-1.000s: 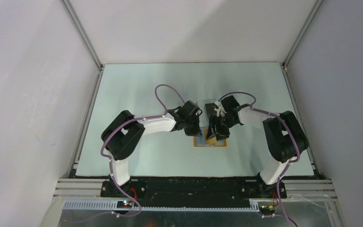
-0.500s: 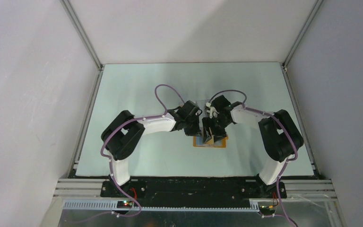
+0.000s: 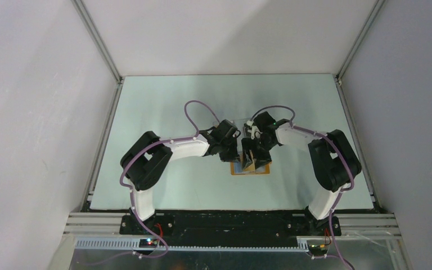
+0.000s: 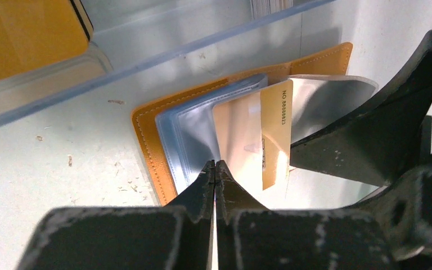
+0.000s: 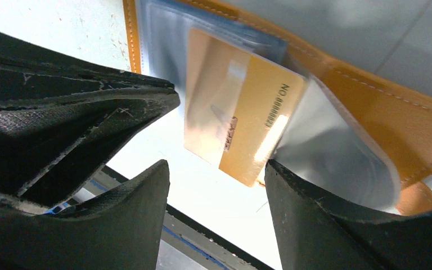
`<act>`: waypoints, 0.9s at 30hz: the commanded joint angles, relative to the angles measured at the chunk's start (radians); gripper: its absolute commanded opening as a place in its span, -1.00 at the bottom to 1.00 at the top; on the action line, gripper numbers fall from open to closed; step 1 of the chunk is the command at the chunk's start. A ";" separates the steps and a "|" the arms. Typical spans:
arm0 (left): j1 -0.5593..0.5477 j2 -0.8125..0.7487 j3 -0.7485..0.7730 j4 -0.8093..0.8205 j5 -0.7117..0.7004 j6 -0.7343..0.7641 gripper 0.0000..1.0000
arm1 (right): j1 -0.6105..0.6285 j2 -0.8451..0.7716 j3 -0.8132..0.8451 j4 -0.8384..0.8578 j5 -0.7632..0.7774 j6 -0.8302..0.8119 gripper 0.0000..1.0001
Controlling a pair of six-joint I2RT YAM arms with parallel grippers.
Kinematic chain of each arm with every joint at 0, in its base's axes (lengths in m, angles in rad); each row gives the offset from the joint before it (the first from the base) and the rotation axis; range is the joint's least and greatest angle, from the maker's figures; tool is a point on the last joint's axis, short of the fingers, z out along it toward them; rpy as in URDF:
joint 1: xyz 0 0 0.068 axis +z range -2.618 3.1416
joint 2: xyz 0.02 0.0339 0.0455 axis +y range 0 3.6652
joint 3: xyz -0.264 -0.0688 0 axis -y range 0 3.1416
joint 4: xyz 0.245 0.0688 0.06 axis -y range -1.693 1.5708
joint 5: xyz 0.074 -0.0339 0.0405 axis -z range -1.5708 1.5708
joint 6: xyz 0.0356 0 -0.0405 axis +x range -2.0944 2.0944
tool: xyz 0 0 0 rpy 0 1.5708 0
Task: Put the credit cards into the card holder
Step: Insert the credit card into the card holder.
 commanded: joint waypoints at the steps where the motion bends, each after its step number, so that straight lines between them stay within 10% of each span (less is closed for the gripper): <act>1: 0.009 0.040 -0.017 -0.101 -0.065 0.040 -1.00 | -0.058 -0.021 0.002 -0.021 0.045 0.011 0.36; 27: 0.010 0.028 -0.010 -0.100 -0.040 0.045 -0.99 | -0.027 0.089 0.084 0.044 -0.184 -0.026 0.16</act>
